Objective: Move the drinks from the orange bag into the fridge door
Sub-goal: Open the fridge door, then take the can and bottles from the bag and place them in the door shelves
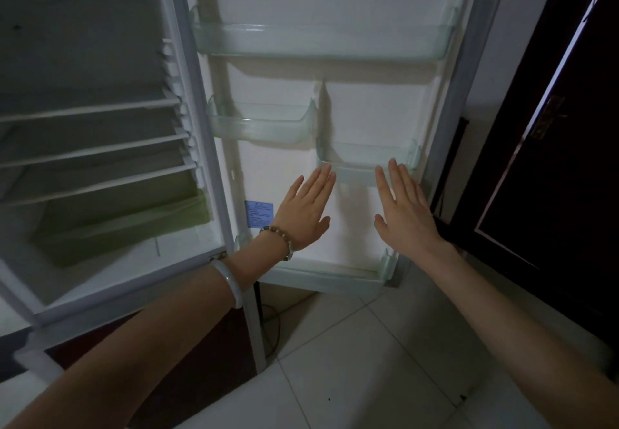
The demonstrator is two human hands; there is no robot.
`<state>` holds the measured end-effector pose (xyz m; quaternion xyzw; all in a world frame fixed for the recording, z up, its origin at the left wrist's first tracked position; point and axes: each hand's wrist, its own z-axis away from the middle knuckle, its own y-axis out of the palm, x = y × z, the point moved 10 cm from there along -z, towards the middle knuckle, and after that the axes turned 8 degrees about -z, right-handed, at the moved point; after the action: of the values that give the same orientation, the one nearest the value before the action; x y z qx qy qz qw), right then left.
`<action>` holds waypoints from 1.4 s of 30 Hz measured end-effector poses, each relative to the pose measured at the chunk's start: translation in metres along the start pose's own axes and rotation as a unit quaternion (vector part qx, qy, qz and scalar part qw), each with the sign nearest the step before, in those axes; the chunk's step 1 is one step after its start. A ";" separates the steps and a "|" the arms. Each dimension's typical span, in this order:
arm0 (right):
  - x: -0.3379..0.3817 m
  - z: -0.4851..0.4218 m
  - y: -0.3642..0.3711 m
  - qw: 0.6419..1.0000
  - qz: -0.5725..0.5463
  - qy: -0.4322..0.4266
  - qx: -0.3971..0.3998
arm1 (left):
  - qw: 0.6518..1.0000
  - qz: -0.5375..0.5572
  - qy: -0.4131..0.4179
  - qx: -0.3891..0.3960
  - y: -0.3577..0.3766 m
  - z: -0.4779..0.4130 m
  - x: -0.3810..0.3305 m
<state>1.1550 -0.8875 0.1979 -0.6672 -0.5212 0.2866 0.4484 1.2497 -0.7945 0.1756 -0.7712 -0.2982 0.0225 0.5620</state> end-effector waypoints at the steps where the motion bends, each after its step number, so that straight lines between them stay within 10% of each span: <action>1: 0.012 0.002 0.001 1.000 -0.001 -0.013 0.001 | 1.000 0.005 -0.004 0.003 0.001 0.006 0.004; 13: 0.206 0.022 0.056 0.981 -0.054 -0.164 0.088 | 0.988 0.018 -0.144 0.056 0.008 0.185 0.119; 22: 0.433 0.097 0.113 0.900 -0.167 -0.368 0.165 | 0.931 -0.006 -0.338 0.136 0.012 0.430 0.196; 42: 0.715 0.275 0.246 0.601 -0.260 -0.683 0.324 | 0.594 0.023 -0.758 0.268 0.061 0.806 0.173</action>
<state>1.2384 -0.1380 -0.0812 0.0756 -0.7001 0.6799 0.2045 1.1205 -0.0341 -0.1223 -0.2975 -0.5793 0.6908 0.3141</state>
